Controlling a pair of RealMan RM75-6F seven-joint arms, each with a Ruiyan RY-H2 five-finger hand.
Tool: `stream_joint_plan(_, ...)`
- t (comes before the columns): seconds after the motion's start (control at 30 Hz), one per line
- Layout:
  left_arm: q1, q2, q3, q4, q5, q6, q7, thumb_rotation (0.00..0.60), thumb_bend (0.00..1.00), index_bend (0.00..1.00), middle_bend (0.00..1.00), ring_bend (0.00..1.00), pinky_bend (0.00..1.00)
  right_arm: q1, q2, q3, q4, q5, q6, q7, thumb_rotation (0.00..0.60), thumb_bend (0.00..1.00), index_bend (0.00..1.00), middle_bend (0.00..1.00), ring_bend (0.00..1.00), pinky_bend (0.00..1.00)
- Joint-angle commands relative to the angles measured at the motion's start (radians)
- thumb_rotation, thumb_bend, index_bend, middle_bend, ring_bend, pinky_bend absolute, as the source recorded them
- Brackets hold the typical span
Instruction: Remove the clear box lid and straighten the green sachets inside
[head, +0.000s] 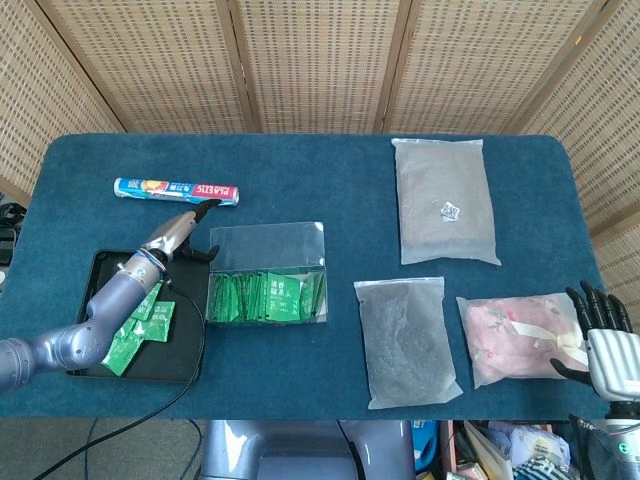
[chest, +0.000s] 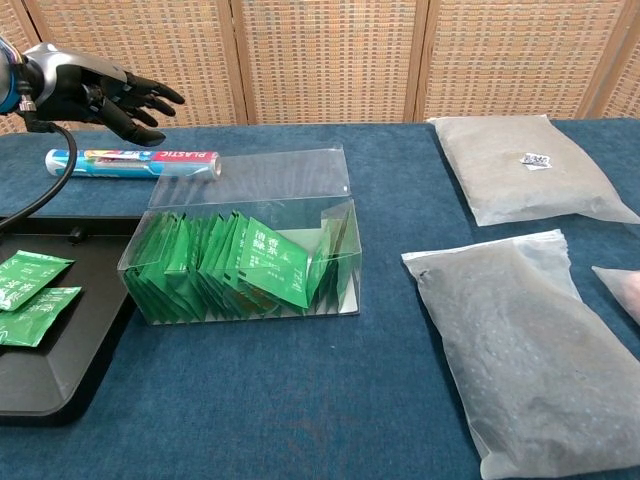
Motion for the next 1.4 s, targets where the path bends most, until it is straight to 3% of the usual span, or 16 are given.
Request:
stream_joint_plan(0.03, 0.052, 0.050, 0.003, -0.092, 0.205, 0.110, 0.067, 0.600, 0.47, 0.00, 0.00, 0.00, 0.00, 0.000, 0.001, 0.001, 0.000, 0.001, 0.000, 0.002, 0.600, 0.00, 0.00, 0.00, 0.00, 0.00)
stream_joint_plan(0.13, 0.082, 0.076, 0.020, -0.146, 0.330, 0.146, 0.105, 0.600, 0.47, 0.01, 0.00, 0.00, 0.00, 0.001, 0.001, 0.003, 0.002, 0.006, -0.003, 0.004, 0.600, 0.00, 0.00, 0.00, 0.00, 0.00)
stream_joint_plan(0.3, 0.118, 0.106, 0.040, -0.220, 0.501, 0.195, 0.158, 0.600, 0.47, 0.21, 0.00, 0.00, 0.00, 0.000, 0.003, 0.009, 0.005, 0.017, -0.002, 0.010, 0.600, 0.00, 0.00, 0.00, 0.00, 0.00)
stream_joint_plan(0.43, 0.128, 0.107, 0.052, -0.255, 0.587, 0.223, 0.227, 0.600, 0.46, 0.27, 0.00, 0.00, 0.00, 0.000, 0.004, 0.013, 0.007, 0.026, -0.006, 0.015, 0.600, 0.00, 0.00, 0.00, 0.00, 0.00)
stream_joint_plan(0.83, 0.101, 0.051, 0.068, -0.263, 0.584, 0.207, 0.398, 0.600, 0.46, 0.29, 0.00, 0.00, 0.00, 0.000, 0.008, 0.017, 0.009, 0.036, -0.012, 0.024, 0.600, 0.00, 0.00, 0.00, 0.00, 0.00)
stream_joint_plan(1.03, 0.088, 0.034, 0.109, -0.212, 0.584, 0.188, 0.515, 0.600, 0.46, 0.31, 0.00, 0.00, 0.00, -0.005, 0.013, 0.021, 0.013, 0.049, -0.012, 0.044, 0.600, 0.00, 0.00, 0.00, 0.00, 0.00)
stream_joint_plan(1.13, 0.099, 0.017, 0.118, -0.188, 0.616, 0.194, 0.517, 0.600, 0.46, 0.32, 0.00, 0.00, 0.00, -0.006, 0.014, 0.023, 0.015, 0.052, -0.012, 0.049, 0.600, 0.00, 0.00, 0.00, 0.00, 0.00)
stream_joint_plan(1.4, 0.157, -0.071, 0.160, -0.032, 0.849, 0.267, 0.458, 0.600, 0.36, 0.33, 0.00, 0.00, 0.00, -0.007, 0.015, 0.027, 0.018, 0.061, -0.014, 0.053, 0.600, 0.00, 0.00, 0.00, 0.00, 0.00)
